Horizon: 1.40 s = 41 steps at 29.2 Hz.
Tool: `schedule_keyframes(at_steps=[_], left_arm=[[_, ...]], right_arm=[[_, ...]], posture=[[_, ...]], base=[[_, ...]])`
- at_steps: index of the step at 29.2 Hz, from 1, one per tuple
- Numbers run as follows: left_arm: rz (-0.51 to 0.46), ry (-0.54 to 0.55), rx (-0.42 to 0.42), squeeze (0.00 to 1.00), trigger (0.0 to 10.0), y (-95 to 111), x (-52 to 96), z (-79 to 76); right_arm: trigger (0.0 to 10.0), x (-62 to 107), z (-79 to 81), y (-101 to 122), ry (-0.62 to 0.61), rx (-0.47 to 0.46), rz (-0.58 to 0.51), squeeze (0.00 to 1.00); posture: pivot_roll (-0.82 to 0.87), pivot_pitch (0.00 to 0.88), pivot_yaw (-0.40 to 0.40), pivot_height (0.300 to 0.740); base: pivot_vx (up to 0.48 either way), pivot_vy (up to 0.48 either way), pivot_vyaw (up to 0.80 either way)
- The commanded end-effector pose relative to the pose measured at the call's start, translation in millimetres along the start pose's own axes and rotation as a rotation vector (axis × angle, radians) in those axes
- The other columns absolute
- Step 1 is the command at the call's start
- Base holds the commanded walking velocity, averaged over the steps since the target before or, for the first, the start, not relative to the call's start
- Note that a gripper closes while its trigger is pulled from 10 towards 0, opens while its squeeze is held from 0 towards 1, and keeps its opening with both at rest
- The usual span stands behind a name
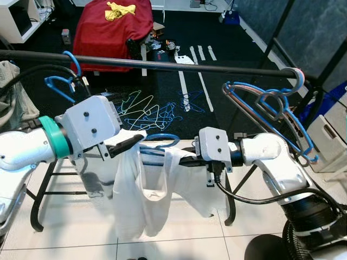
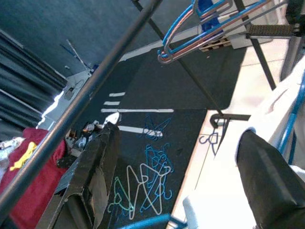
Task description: Hang hanger
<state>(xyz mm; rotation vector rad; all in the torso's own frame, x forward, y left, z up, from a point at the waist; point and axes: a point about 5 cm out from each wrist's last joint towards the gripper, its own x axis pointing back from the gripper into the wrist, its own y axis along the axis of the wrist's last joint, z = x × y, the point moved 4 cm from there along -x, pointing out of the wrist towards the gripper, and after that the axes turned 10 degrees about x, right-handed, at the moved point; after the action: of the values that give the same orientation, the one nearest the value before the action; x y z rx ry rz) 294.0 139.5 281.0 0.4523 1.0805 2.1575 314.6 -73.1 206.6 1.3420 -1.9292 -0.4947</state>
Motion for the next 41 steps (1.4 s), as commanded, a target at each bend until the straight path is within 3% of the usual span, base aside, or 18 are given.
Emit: schedule_keyframes(at_steps=[1,6,9,10,12,13,14,17,18,19,20,23,29,34,36,41], left_arm=[[0.034,0.011,0.031,1.0,10.0,-9.5,-2.8,-1.5],[0.042,0.004,0.037,1.0,10.0,-12.6,-2.3,-0.8],[0.075,-0.064,0.098,1.0,10.0,-17.5,2.9,-6.5],[0.12,-0.169,0.186,0.0,10.0,-24.6,14.9,-13.9],[0.193,-0.334,0.339,0.0,10.0,-34.8,42.2,-20.6],[0.193,-0.334,0.339,0.0,10.0,-34.8,42.2,-20.6],[0.19,-0.377,0.405,0.0,10.0,-33.6,51.9,-19.3],[0.162,-0.377,0.463,0.0,10.0,-30.9,55.6,-12.9],[0.129,-0.335,0.491,0.0,10.0,-29.7,53.3,-2.8],[0.126,-0.221,0.44,0.0,10.0,-35.3,44.3,12.2],[0.126,-0.221,0.44,0.0,10.0,-35.3,44.3,12.2],[0.137,-0.081,0.358,0.0,10.0,-43.5,30.0,28.5],[0.103,-0.083,0.386,0.0,10.0,-44.3,17.1,23.7],[0.08,-0.082,0.404,0.0,10.0,-41.6,11.5,19.5],[0.062,-0.051,0.452,0.0,10.0,-41.6,12.9,29.1],[0.048,-0.078,0.474,0.0,10.0,-37.4,18.7,36.6]], right_arm=[[0.0,-1.8,1.8,8.1,0.001,0.021,-0.031,0.0],[0.0,-1.3,2.7,8.0,0.0,0.017,-0.032,0.0],[0.0,-0.7,3.3,6.5,-0.002,0.015,-0.027,0.0],[0.0,1.1,3.0,3.0,-0.01,0.014,-0.014,0.0],[0.0,6.5,2.1,-6.4,-0.036,0.005,0.018,0.0],[0.0,6.5,2.1,-6.4,-0.036,0.005,0.018,0.0],[0.0,9.5,2.1,-11.3,-0.049,0.0,0.036,0.0],[0.0,13.0,1.3,-17.8,-0.078,-0.012,0.057,0.0],[0.0,17.0,0.0,-24.2,-0.117,-0.024,0.079,0.0],[0.0,20.9,-2.1,-28.6,-0.162,-0.039,0.092,0.0],[0.0,20.9,-2.1,-28.6,-0.162,-0.039,0.092,0.0],[0.0,25.6,-6.8,-32.0,-0.229,-0.054,0.105,0.0],[0.0,36.2,-13.6,-34.4,-0.306,-0.055,0.123,0.0],[0.0,35.7,-13.5,-33.3,-0.308,-0.052,0.119,0.0],[0.0,38.7,-13.5,-32.4,-0.307,-0.037,0.122,0.0],[0.0,44.8,-11.1,-32.6,-0.285,-0.011,0.141,0.0]], posture=[[0.0,0.05,0.065,0.74],[0.0,0.05,0.065,0.74],[0.01,0.05,0.061,0.74],[0.01,0.047,0.061,0.74],[0.02,0.045,0.062,0.74],[0.02,0.045,0.062,0.74],[0.02,0.043,0.064,0.74],[0.03,0.035,0.066,0.74],[0.03,0.031,0.073,0.74],[0.02,0.028,0.079,0.74],[0.02,0.028,0.079,0.74],[0.01,0.029,0.083,0.74],[-0.01,0.032,0.099,0.74],[-0.01,0.03,0.103,0.74],[-0.01,0.029,0.107,0.74],[-0.01,0.029,0.109,0.74]], base=[[0.0,0.0,0.0],[0.0,0.0,0.0],[0.0,0.0,0.0],[0.0,0.0,0.0],[0.0,0.0,0.0],[0.0,0.0,0.0],[0.0,0.0,0.0],[0.0,0.0,0.0],[0.0,0.0,0.0],[0.0,0.0,0.0],[0.0,0.0,0.0],[0.0,0.0,0.0],[0.0,0.0,0.0],[0.0,0.0,0.0],[0.0,0.0,0.0],[0.0,0.0,0.0]])
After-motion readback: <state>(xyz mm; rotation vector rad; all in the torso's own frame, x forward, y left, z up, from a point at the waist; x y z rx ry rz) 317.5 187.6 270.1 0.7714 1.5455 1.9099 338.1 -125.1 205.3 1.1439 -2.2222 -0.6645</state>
